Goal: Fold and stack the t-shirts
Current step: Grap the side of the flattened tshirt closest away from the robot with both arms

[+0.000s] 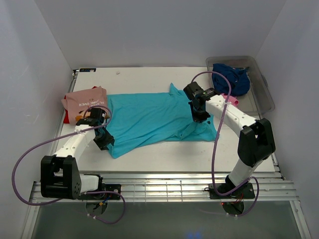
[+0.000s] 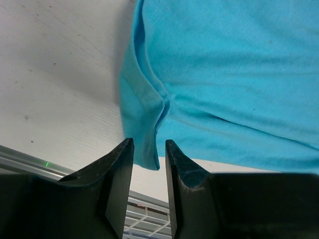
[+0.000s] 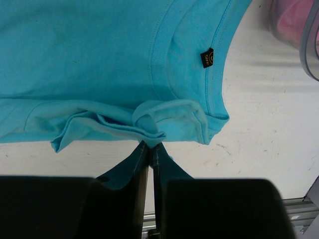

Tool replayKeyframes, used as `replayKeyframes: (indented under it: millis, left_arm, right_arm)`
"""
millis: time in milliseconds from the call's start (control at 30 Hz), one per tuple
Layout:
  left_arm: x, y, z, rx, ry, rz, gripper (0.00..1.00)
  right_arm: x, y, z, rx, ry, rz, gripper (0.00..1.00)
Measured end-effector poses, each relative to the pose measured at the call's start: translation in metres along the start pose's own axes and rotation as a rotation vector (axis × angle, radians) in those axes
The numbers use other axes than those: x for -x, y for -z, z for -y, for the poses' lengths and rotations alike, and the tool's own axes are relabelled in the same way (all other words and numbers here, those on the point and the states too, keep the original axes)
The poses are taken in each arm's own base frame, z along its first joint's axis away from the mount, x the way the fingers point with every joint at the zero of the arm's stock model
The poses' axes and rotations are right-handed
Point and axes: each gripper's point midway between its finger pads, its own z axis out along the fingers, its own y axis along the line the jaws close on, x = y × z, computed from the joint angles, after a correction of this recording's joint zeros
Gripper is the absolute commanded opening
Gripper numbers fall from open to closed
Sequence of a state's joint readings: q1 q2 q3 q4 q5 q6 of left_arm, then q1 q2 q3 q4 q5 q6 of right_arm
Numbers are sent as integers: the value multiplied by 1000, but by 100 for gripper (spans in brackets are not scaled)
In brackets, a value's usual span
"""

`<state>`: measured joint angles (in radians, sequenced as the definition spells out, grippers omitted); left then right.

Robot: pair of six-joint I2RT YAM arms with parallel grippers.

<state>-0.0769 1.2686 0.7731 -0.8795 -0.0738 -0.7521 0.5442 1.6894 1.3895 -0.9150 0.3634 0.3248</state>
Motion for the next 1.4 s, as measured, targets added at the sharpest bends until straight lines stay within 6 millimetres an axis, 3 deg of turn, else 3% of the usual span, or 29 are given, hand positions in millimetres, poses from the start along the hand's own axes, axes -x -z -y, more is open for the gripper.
replayKeyframes:
  millis: [200,300,467,733,900,1200,1400]
  left_arm:
    - [-2,0,5,-14,-10,-5,42]
    - [-2,0,6,-19,-6,-2,36]
    - [-2,-2,8,-27,-3,-2,0]
    - [-2,-3,5,-13,-9,7,0]
    - [14,7,7,4,2,65,0]
    - [35,13,5,47,28,146,0]
    - [40,4,-5,128,40,158,0]
  right_arm:
    - [-1,0,0,2,0,-3,11]
    - [-2,0,0,3,1,-4,11]
    - [-3,0,0,4,0,-4,11]
    - [-2,2,1,3,-3,4,11]
    - [1,6,3,0,-9,16,11]
    - [28,21,4,11,-38,83,11]
    - [40,14,8,-5,-50,82,11]
